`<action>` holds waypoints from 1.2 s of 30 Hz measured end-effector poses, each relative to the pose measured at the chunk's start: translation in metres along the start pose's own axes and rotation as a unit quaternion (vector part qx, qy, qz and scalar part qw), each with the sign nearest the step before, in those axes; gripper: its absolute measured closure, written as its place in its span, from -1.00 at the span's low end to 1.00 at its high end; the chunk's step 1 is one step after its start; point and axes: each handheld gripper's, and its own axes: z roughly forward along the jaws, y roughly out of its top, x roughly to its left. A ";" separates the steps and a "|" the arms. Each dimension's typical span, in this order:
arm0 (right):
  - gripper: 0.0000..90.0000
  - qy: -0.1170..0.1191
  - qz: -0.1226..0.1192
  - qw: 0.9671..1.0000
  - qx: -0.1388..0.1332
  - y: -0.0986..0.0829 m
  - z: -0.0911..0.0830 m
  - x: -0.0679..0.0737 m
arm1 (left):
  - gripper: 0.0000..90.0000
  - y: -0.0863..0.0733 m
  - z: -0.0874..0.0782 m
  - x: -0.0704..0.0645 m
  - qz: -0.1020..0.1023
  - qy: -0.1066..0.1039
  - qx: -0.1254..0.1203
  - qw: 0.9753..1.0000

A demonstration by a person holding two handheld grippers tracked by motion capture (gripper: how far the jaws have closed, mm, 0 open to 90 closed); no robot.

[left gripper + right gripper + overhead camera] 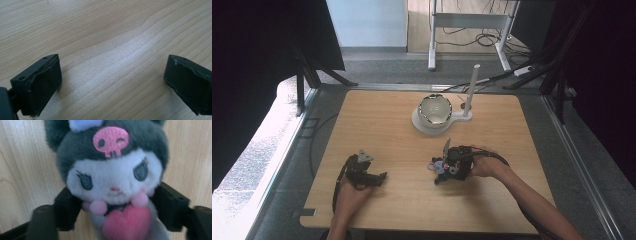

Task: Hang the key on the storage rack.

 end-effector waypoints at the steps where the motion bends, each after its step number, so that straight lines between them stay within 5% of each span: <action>1: -0.24 0.005 -0.001 1.000 0.006 0.001 0.000 0.001 | -0.97 0.000 0.000 0.000 0.000 0.000 0.000 1.000; 6: -0.11 0.001 0.023 1.000 0.016 0.002 -0.001 0.001 | -0.97 0.000 0.000 0.000 0.000 0.000 0.000 1.000; 8: -0.08 0.020 0.045 0.999 0.005 -0.001 -0.003 -0.001 | -0.97 0.000 0.000 0.000 0.000 -0.001 0.000 1.000; 12: -0.07 0.041 0.097 0.994 -0.020 -0.010 -0.016 -0.006 | -0.97 0.000 0.000 0.000 0.000 0.000 0.000 1.000; 18: -0.07 0.054 0.135 0.989 -0.041 -0.025 -0.036 -0.013 | -0.97 0.000 0.000 0.000 0.000 0.000 0.000 1.000; 36: -0.07 0.039 0.216 0.974 -0.057 -0.060 -0.090 -0.046 | -0.97 0.000 0.000 0.000 0.000 0.000 0.000 1.000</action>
